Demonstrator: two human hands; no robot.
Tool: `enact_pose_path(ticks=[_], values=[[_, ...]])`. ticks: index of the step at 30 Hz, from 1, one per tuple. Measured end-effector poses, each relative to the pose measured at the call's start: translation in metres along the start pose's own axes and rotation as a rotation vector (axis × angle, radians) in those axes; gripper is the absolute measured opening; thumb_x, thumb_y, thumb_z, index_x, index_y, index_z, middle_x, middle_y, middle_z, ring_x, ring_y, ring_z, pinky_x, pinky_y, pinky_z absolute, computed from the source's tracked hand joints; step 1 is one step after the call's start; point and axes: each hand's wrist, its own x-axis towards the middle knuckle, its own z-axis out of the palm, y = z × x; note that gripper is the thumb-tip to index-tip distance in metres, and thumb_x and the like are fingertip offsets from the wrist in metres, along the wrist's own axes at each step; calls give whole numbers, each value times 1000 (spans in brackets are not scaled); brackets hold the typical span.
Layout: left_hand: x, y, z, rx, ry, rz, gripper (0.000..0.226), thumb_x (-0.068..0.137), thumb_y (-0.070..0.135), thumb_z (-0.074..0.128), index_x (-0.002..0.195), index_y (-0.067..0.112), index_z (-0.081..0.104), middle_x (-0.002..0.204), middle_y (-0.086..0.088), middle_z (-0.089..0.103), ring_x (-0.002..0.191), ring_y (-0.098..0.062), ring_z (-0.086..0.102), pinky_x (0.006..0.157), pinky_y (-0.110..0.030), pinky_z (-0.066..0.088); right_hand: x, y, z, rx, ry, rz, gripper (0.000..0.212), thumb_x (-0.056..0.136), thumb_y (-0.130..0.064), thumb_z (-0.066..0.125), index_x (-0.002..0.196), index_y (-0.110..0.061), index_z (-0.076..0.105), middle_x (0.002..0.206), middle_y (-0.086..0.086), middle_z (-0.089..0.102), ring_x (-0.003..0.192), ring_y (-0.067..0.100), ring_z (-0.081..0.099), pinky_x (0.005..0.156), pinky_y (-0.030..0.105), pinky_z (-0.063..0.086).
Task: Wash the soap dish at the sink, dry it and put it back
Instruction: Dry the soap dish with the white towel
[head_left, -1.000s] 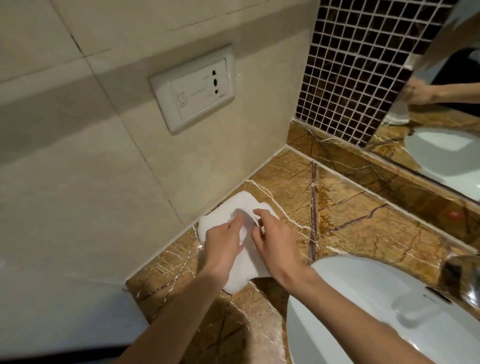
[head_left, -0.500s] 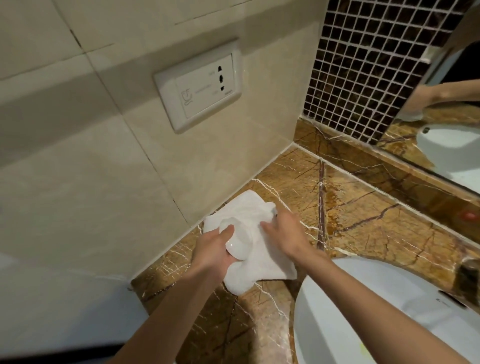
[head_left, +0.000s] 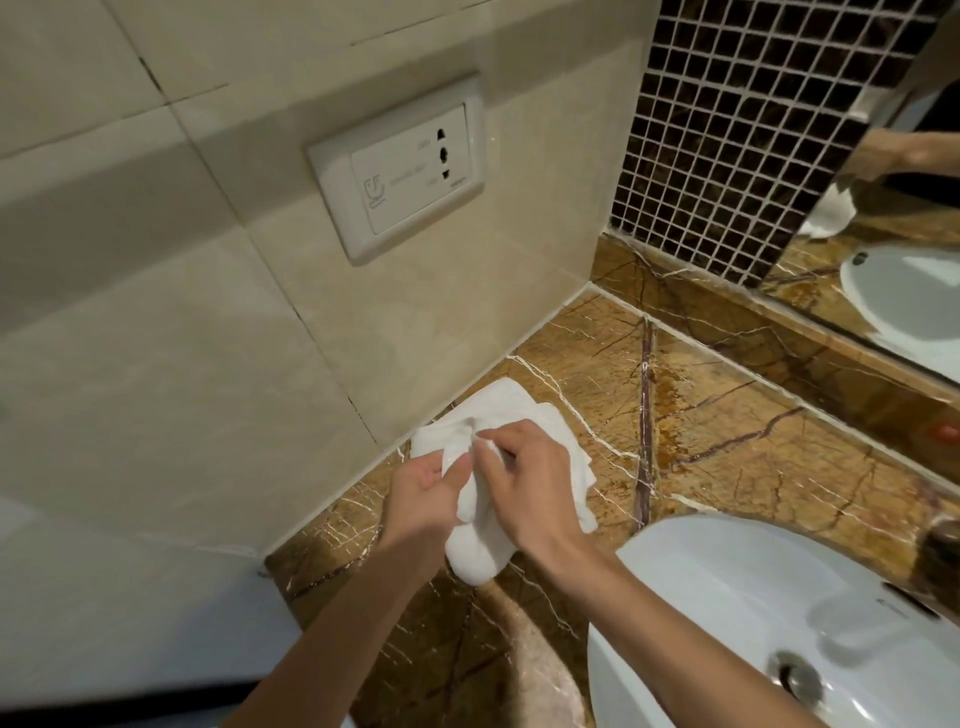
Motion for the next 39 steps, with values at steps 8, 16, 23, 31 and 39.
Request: enact_pose_path(ticks=[8, 16, 23, 31, 39], values=[[0, 8, -3, 50, -15, -88, 21, 95, 15, 52, 95, 5, 71, 96, -21, 72, 95, -40, 67, 86, -59, 51, -6, 6, -8, -19, -112, -112, 17, 95, -14, 56, 94, -11, 74, 89, 4, 67, 82, 13, 58, 76, 30, 47], [-6, 11, 0, 60, 0, -93, 23, 96, 13, 49, 97, -2, 67, 101, -29, 68, 97, -43, 65, 87, -62, 49, -4, 4, -6, -16, -152, -161, 19, 96, -14, 54, 95, -9, 72, 90, 6, 63, 81, 14, 56, 74, 29, 44], [-3, 9, -10, -226, -7, -279, 34, 100, 18, 38, 119, -6, 54, 115, -29, 63, 104, -38, 63, 90, -53, 49, -14, 10, -2, 15, -192, -244, 21, 98, -17, 53, 98, -9, 71, 92, 3, 60, 82, 10, 55, 74, 21, 43], [-11, -14, -14, -639, 62, -251, 45, 101, 30, 30, 129, -1, 47, 121, -27, 61, 108, -37, 63, 86, -49, 49, -29, 12, 10, 162, -3, 87, 19, 95, -18, 53, 87, -17, 71, 86, -5, 62, 82, -2, 54, 71, 20, 40], [-17, -17, 6, -592, 136, -238, 43, 101, 33, 34, 124, -1, 48, 108, -28, 65, 91, -35, 69, 70, -42, 54, -67, 15, 20, -36, -158, -59, 24, 100, -30, 37, 91, -22, 58, 92, -9, 42, 83, 3, 45, 71, 19, 35]])
